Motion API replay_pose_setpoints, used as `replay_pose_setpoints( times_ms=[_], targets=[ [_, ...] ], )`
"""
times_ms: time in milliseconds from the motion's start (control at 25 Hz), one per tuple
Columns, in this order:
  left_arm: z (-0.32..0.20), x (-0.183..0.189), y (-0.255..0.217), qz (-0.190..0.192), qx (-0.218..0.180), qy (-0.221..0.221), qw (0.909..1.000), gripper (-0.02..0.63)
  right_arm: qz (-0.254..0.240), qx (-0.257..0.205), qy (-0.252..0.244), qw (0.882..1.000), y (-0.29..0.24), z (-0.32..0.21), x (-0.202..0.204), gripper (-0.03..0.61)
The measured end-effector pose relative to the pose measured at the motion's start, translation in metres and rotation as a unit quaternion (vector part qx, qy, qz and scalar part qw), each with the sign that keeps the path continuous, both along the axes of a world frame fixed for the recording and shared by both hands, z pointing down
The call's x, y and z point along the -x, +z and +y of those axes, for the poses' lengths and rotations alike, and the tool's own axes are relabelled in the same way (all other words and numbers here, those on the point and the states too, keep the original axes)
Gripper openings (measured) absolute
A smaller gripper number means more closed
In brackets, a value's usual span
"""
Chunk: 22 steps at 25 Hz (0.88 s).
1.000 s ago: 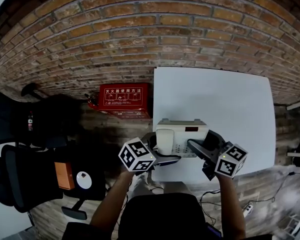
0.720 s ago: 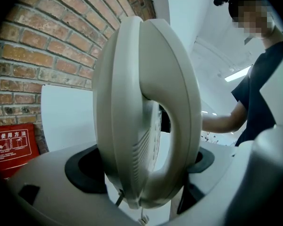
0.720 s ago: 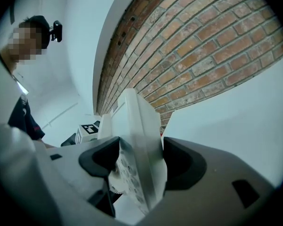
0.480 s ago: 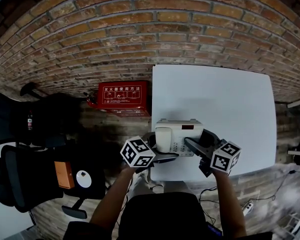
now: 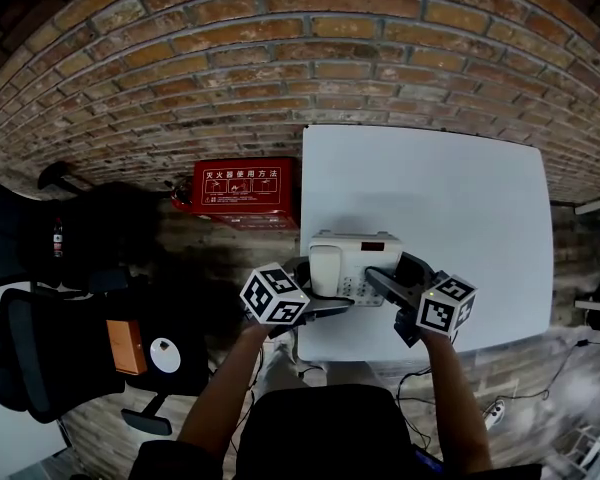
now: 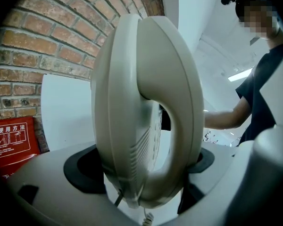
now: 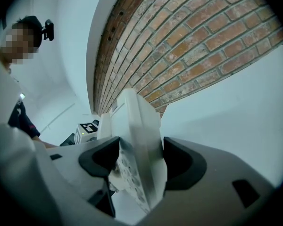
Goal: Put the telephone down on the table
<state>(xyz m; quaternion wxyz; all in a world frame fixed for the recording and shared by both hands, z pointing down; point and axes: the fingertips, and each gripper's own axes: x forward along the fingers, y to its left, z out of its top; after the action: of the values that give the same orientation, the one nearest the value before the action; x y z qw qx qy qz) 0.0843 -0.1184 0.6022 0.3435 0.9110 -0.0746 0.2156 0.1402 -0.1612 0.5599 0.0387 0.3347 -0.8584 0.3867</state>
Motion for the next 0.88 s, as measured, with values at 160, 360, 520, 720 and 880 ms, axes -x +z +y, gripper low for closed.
replay_pose_setpoints(
  times_ms=[160,360,520,720,880],
  targets=[
    [-0.005,0.0,0.007,-0.012,-0.002,-0.004,0.9999,0.465,0.009,0.006,0.001,1.0,0.007,-0.005,-0.002,0.276],
    [-0.015,-0.005,0.008,-0.009,0.007,-0.01,0.9999,0.465,0.004,0.011,0.018,1.0,0.01,-0.014,-0.008,0.276],
    [-0.015,-0.004,0.015,-0.017,0.008,-0.002,0.9998,0.465,0.007,0.018,0.012,1.0,0.017,-0.015,-0.008,0.276],
    [-0.017,-0.005,0.023,-0.02,0.012,0.001,0.9997,0.465,0.01,0.024,0.011,1.0,0.025,-0.017,-0.008,0.276],
    [-0.019,-0.005,0.028,-0.025,0.017,0.007,0.9995,0.465,0.013,0.028,0.011,0.999,0.029,-0.019,-0.008,0.276]
  ],
)
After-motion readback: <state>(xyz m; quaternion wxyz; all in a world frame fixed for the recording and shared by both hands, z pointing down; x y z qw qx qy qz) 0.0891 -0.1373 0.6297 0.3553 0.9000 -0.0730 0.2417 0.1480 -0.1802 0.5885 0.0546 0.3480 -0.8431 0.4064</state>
